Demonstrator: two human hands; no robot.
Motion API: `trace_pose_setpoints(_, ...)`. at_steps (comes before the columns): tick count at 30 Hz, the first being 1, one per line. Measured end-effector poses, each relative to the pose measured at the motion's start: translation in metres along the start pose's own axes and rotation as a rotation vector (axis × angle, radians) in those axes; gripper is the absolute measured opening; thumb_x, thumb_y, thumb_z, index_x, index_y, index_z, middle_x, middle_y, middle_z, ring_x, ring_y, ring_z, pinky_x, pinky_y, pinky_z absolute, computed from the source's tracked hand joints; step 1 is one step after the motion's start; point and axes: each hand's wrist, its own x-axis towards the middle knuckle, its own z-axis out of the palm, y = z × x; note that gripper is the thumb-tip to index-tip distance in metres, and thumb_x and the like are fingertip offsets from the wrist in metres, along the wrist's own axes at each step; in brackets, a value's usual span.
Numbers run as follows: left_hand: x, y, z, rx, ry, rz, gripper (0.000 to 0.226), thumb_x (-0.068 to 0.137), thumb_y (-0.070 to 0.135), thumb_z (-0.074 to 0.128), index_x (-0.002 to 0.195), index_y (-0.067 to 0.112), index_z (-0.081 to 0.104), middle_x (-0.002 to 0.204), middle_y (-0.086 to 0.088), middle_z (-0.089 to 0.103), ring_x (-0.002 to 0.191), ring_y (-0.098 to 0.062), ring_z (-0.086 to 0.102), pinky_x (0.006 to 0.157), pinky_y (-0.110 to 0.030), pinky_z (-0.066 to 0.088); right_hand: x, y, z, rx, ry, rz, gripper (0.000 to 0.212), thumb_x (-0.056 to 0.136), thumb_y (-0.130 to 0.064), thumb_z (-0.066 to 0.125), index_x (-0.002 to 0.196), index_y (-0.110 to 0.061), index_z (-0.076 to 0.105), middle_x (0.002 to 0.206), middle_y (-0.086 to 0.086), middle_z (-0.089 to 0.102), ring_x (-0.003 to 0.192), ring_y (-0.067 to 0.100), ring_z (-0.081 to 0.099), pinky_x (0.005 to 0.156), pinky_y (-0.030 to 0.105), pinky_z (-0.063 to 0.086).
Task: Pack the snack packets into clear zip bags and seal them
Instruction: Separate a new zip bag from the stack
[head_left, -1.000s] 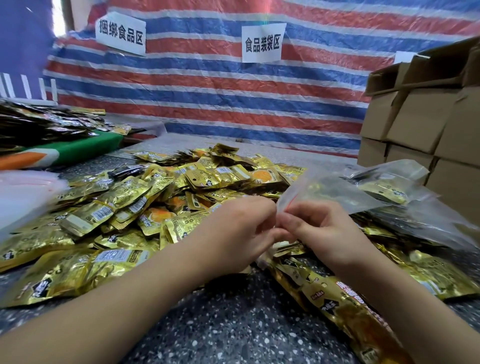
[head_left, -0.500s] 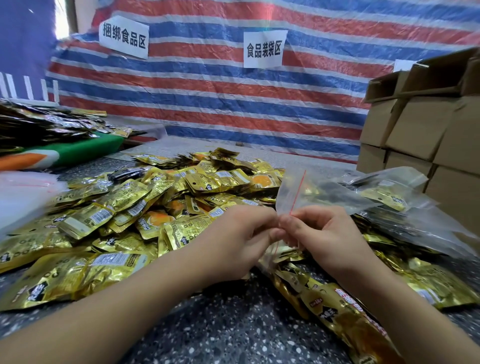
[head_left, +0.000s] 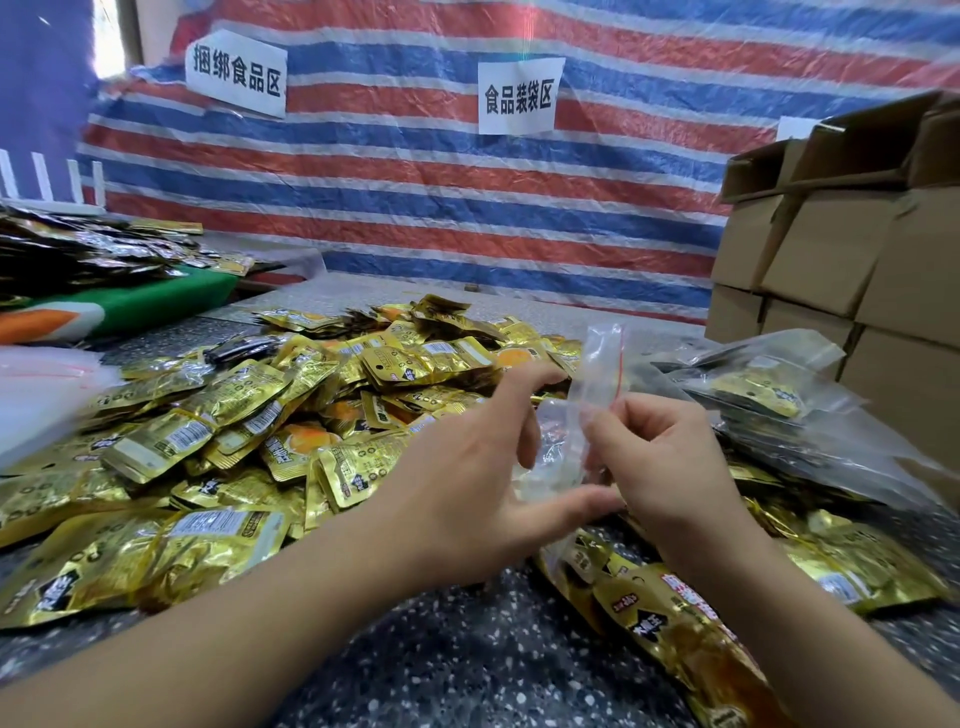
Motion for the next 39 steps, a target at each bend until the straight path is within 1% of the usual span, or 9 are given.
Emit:
trace_pose_setpoints(5,0.003,0.0,0.008,-0.008,-0.062,0.037,0.073,0.093,0.028,0.054,0.147,0.041,0.008,0.084,0.014,0.057,0.055,-0.006,0.052,0.05,-0.027,0.042,-0.001,-0.001,0.002,0.08,0.002,0.046,0.035,0.092,-0.003,0.059,0.059,0.009,0.054,0.049,0.008,0.058,0.043,0.013,0.053,0.045,0.022,0.045)
trace_pose_setpoints(8,0.005,-0.004,0.001,-0.065,-0.005,0.022,0.064,0.094,0.019,0.048,0.145,0.041,0.016,0.081,0.002,0.062,0.051,-0.009,0.051,0.045,-0.025,0.041,0.003,0.001,-0.002,0.067,0.058,0.057,0.032,0.088,-0.002,0.06,0.059,0.01,0.052,0.049,0.011,0.058,0.044,0.018,0.051,0.046,0.032,0.043)
trace_pose_setpoints(12,0.009,-0.014,-0.012,0.004,0.138,-0.034,0.045,0.099,0.011,0.05,0.13,0.04,0.035,0.082,0.005,0.066,0.045,-0.003,0.049,0.039,-0.013,0.029,0.007,0.002,-0.011,-0.029,0.162,0.024,0.037,0.075,-0.018,0.058,0.059,0.012,0.042,0.053,0.029,0.043,0.052,0.021,0.038,0.054,0.036,0.033)
trace_pose_setpoints(17,0.01,-0.018,-0.024,0.025,0.201,-0.074,0.022,0.094,0.002,0.048,0.097,0.022,0.056,0.065,0.01,0.058,0.044,-0.003,0.047,0.039,-0.016,0.028,0.007,-0.001,-0.016,-0.068,0.223,0.009,0.036,0.07,-0.021,0.054,0.054,-0.001,0.029,0.051,0.009,0.029,0.051,0.018,0.024,0.044,0.027,0.023)
trace_pose_setpoints(22,0.01,-0.011,-0.025,0.051,0.088,-0.046,0.03,0.081,0.001,0.044,0.079,0.014,0.071,0.093,-0.005,0.073,0.089,-0.022,0.068,0.073,-0.042,0.054,0.007,0.0,-0.014,0.001,0.195,0.057,0.033,0.071,-0.009,0.054,0.051,-0.008,0.028,0.05,0.01,0.034,0.049,0.017,0.027,0.043,0.028,0.024)
trace_pose_setpoints(26,0.006,-0.001,-0.02,0.052,-0.03,-0.071,0.034,0.093,0.033,0.039,0.106,0.027,0.07,0.111,0.016,0.065,0.077,0.017,0.052,0.066,-0.01,0.037,0.007,0.005,-0.013,0.018,0.201,0.106,0.038,0.081,-0.002,0.053,0.046,-0.014,0.046,0.046,0.01,0.048,0.045,0.018,0.041,0.05,0.032,0.037)
trace_pose_setpoints(29,0.001,0.008,-0.014,0.156,-0.164,-0.046,0.054,0.084,0.077,0.035,0.113,0.038,0.058,0.127,0.023,0.053,0.078,0.013,0.05,0.069,-0.015,0.044,0.008,0.004,-0.012,0.09,0.191,0.155,0.047,0.087,-0.003,0.052,0.043,-0.02,0.055,0.044,0.004,0.053,0.042,0.014,0.05,0.044,0.027,0.046)
trace_pose_setpoints(32,-0.001,0.012,-0.01,0.303,-0.23,-0.06,0.038,0.086,0.071,0.044,0.102,0.038,0.054,0.144,0.016,0.043,0.083,-0.001,0.055,0.077,-0.028,0.052,0.01,0.001,-0.015,0.198,0.193,0.236,0.039,0.092,-0.006,0.051,0.054,-0.014,0.058,0.047,0.006,0.055,0.043,0.015,0.054,0.042,0.024,0.048)
trace_pose_setpoints(39,0.01,-0.004,-0.018,0.325,-0.018,-0.062,0.02,0.101,0.035,0.033,0.087,0.024,0.041,0.081,0.01,0.048,0.065,-0.02,0.052,0.059,-0.04,0.047,0.015,0.007,-0.021,0.118,0.233,0.367,0.027,0.091,-0.014,0.053,0.064,-0.01,0.05,0.051,0.003,0.047,0.047,0.017,0.048,0.053,0.031,0.039)
